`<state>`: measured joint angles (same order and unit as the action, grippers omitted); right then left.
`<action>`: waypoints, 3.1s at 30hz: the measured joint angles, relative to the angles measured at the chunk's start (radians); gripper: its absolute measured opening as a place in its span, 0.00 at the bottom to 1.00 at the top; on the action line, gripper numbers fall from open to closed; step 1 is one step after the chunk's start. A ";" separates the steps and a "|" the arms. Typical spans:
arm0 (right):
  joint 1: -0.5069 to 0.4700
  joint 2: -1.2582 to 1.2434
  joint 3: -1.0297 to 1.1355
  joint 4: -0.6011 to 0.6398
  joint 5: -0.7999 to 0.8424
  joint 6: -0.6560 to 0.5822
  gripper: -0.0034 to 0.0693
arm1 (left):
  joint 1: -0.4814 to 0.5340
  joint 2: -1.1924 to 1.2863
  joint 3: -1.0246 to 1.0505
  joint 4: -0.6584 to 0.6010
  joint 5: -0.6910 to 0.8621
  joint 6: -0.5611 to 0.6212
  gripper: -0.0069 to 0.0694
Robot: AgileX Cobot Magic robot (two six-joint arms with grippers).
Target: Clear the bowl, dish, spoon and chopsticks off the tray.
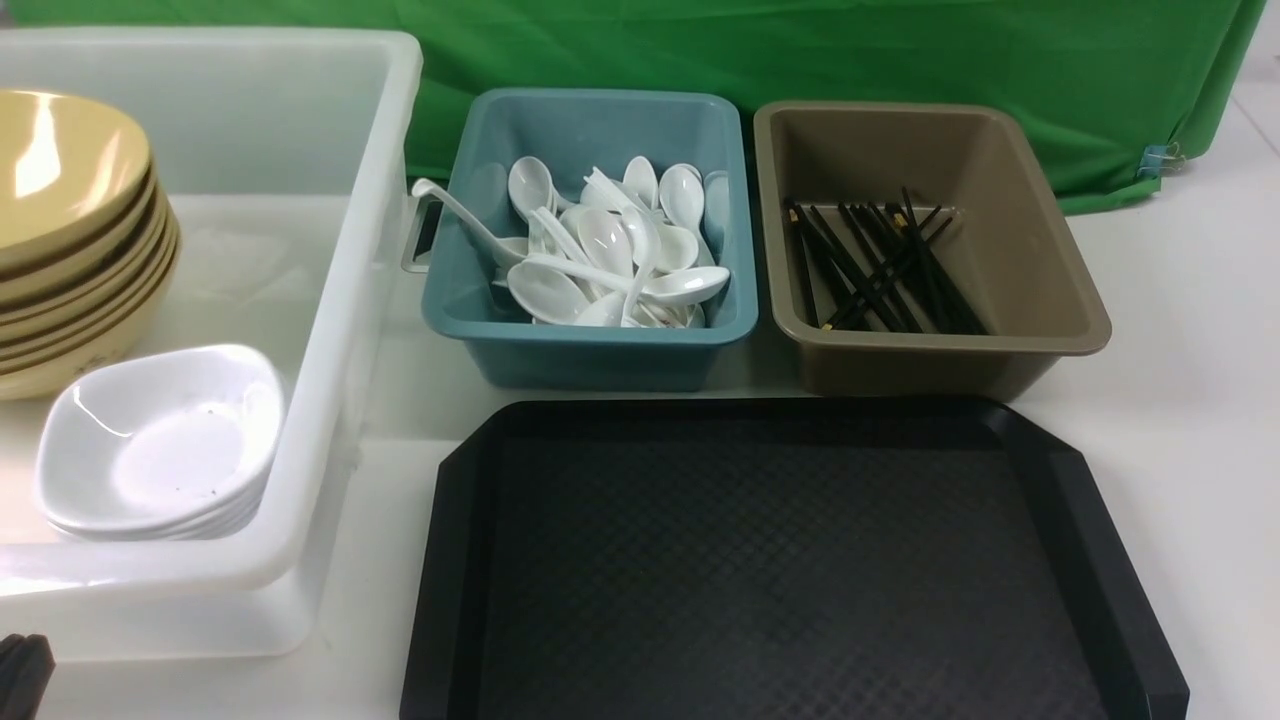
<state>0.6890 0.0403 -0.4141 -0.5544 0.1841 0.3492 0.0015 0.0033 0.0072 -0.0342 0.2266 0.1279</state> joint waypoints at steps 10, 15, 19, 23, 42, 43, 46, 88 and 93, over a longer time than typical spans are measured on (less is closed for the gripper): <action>0.000 0.000 0.000 0.005 -0.007 0.000 0.30 | 0.000 0.000 0.000 0.003 0.000 0.009 0.09; 0.000 0.000 0.000 0.219 -0.026 -0.108 0.31 | 0.000 0.000 0.000 0.003 0.000 0.008 0.09; 0.000 0.000 0.000 0.411 -0.041 -0.257 0.32 | 0.000 -0.001 0.000 0.003 0.000 0.008 0.09; 0.000 0.000 0.000 0.491 -0.052 -0.318 0.32 | 0.000 -0.001 0.000 0.003 0.000 0.008 0.09; -0.680 -0.037 0.414 0.496 0.014 -0.455 0.37 | 0.000 -0.001 0.000 0.003 -0.001 0.006 0.09; -0.694 -0.038 0.420 0.498 0.040 -0.451 0.37 | 0.000 -0.001 0.000 0.003 -0.001 0.006 0.09; -0.708 -0.038 0.422 0.499 0.062 -0.449 0.37 | 0.000 -0.002 0.000 0.003 -0.002 0.006 0.09; -0.710 -0.038 0.422 0.500 0.065 -0.447 0.38 | 0.000 -0.002 0.000 0.006 -0.002 0.007 0.09; -0.710 -0.038 0.422 0.500 0.065 -0.447 0.38 | 0.000 -0.002 0.000 0.006 -0.002 0.007 0.09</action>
<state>-0.0210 0.0018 0.0077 -0.0544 0.2487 -0.0980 0.0015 0.0014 0.0072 -0.0282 0.2249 0.1349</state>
